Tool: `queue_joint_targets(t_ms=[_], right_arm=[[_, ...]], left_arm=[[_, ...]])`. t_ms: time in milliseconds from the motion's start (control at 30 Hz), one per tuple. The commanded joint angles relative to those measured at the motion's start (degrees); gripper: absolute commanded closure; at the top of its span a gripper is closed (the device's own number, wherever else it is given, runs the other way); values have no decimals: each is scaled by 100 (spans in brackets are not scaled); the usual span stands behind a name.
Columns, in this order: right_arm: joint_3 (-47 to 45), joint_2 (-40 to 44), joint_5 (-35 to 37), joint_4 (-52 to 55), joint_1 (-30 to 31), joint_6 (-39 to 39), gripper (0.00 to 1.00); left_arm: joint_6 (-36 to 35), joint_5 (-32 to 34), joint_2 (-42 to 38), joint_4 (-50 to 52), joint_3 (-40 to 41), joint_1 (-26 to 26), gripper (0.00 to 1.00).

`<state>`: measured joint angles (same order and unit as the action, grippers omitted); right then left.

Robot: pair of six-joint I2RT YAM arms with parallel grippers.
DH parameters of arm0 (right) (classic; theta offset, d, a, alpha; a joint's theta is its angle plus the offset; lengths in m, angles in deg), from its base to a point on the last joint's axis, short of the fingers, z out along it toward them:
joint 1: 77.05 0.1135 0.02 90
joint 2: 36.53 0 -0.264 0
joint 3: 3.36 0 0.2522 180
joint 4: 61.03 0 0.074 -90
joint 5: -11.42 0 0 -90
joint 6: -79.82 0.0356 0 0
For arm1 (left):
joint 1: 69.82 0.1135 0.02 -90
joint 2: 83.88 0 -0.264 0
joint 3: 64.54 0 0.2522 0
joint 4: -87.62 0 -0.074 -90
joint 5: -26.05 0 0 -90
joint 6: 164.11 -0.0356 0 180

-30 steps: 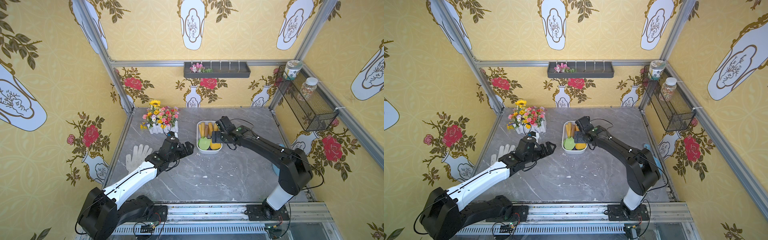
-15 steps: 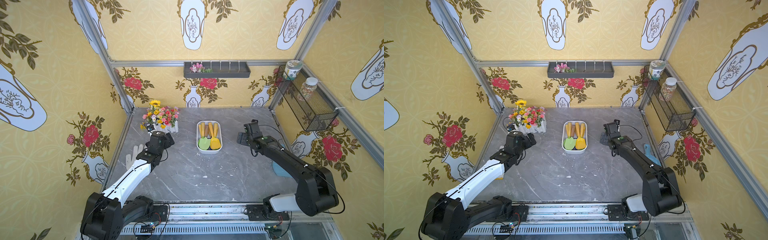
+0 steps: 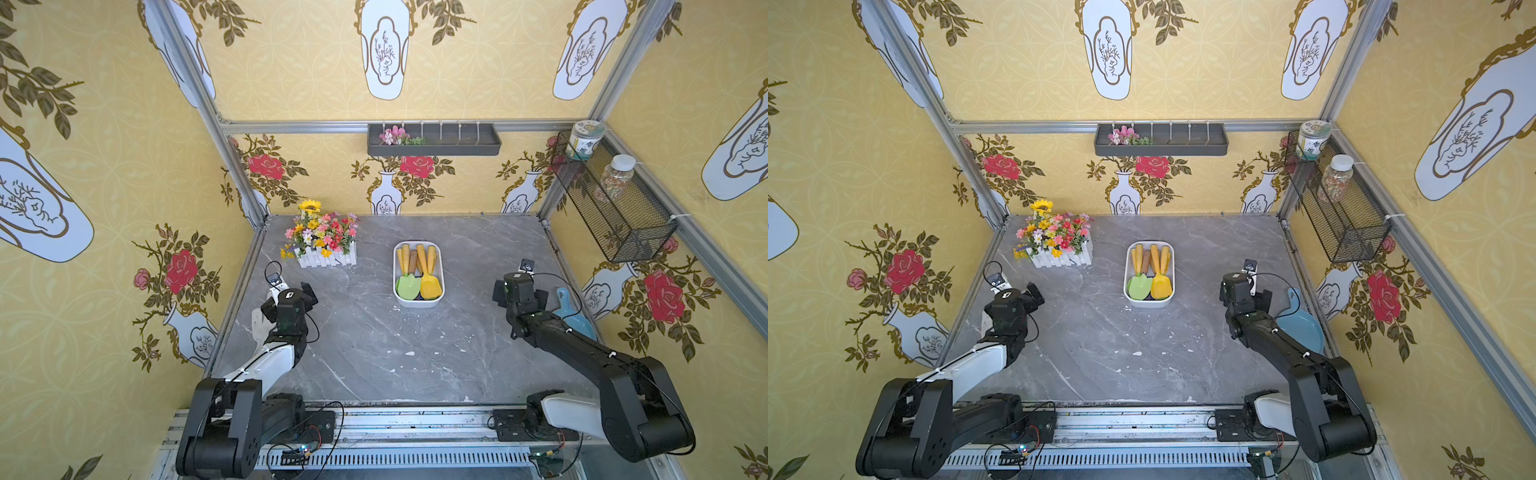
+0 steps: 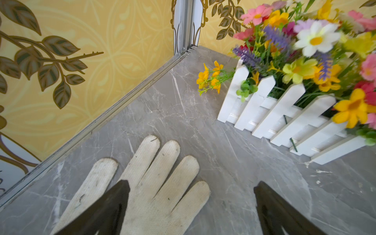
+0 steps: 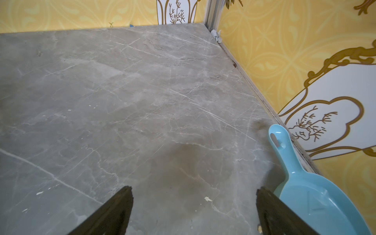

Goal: Put the shovel into the storage box
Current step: Reset both arms

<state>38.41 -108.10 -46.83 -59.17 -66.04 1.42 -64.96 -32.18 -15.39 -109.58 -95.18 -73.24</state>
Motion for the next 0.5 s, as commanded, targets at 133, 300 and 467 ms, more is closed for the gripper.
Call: queue_joint_targets(t_ms=[133,300,467], right_arm=[[-275,-109,81,-1263,-82,-789,3],[-917,-420,-186,-2515,-195,-733,3],[-1133,-784,-742,-3238,-301,-888,3]], left_arm=[[-501,-221,123,-2363,746,44,0],[-614,-518,893,-4015,1307,46,0],[-579,-724,918,-3856,1242,166,0]])
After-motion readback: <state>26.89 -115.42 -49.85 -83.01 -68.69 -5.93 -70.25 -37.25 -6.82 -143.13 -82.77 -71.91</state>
